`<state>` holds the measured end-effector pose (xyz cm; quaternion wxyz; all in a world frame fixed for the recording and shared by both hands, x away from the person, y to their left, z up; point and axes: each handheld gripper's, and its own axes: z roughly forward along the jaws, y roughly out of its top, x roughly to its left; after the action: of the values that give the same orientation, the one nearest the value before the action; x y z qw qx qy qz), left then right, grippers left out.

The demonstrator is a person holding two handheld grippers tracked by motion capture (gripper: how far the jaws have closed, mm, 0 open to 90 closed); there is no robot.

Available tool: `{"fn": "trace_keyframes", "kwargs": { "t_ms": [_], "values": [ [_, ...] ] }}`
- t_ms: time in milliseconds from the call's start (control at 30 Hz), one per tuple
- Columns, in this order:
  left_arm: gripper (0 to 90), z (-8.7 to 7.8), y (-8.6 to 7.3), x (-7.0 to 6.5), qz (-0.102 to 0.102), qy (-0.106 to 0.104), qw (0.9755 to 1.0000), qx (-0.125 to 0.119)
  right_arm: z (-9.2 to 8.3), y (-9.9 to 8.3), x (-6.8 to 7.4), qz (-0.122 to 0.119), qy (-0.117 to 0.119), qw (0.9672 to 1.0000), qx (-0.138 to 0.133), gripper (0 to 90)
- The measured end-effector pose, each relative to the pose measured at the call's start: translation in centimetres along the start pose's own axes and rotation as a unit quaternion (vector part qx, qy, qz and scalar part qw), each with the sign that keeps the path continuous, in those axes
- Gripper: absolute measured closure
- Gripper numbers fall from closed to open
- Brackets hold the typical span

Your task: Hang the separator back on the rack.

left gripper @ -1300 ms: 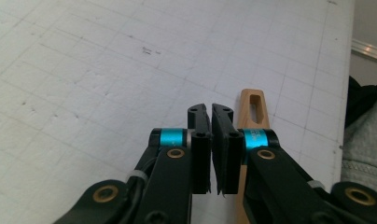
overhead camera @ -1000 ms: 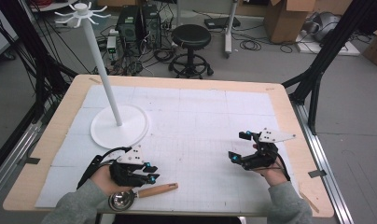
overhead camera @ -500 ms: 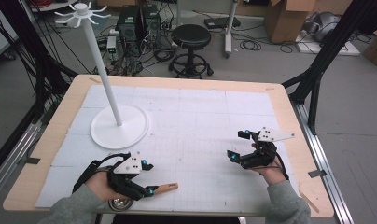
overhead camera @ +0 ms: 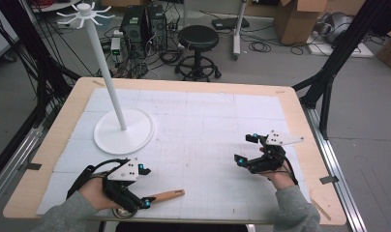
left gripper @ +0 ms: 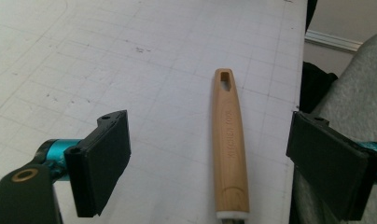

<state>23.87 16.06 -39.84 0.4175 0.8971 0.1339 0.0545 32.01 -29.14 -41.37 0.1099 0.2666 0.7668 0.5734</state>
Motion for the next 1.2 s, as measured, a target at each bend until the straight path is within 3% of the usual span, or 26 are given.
{"fn": "trace_keyframes", "kwargs": {
  "t_ms": [267,400,567,800,1067,1200],
  "values": [
    [21.7,0.0,-0.6,0.2,0.001,-0.003,0.9993,0.038,0.0,0.0,0.1,-0.002,0.001,1.0,0.0,3.4],
    [23.2,0.0,-1.1,0.5,-0.011,-0.004,0.9992,0.038,-0.2,0.1,0.1,0.001,-0.003,1.0,-0.003,3.4],
    [26.5,0.3,-1.3,0.6,-0.011,-0.011,0.9982,0.058,-0.3,0.1,0.2,-0.001,-0.006,1.0,-0.004,3.4],
    [33.8,0.8,-1.1,0.4,-0.008,-0.024,0.9954,0.093,-0.7,0.2,0.6,-0.003,-0.008,1.0,-0.003,3.4],
    [34.7,1.3,-0.8,0.2,0.003,-0.041,0.9921,0.118,-0.9,0.1,0.6,-0.003,-0.01,1.0,-0.001,3.4],
    [34.7,1.6,-0.8,0.0,0.001,-0.039,0.9903,0.133,-0.9,0.1,0.7,-0.001,-0.009,1.0,-0.002,3.4]
  ]
}}
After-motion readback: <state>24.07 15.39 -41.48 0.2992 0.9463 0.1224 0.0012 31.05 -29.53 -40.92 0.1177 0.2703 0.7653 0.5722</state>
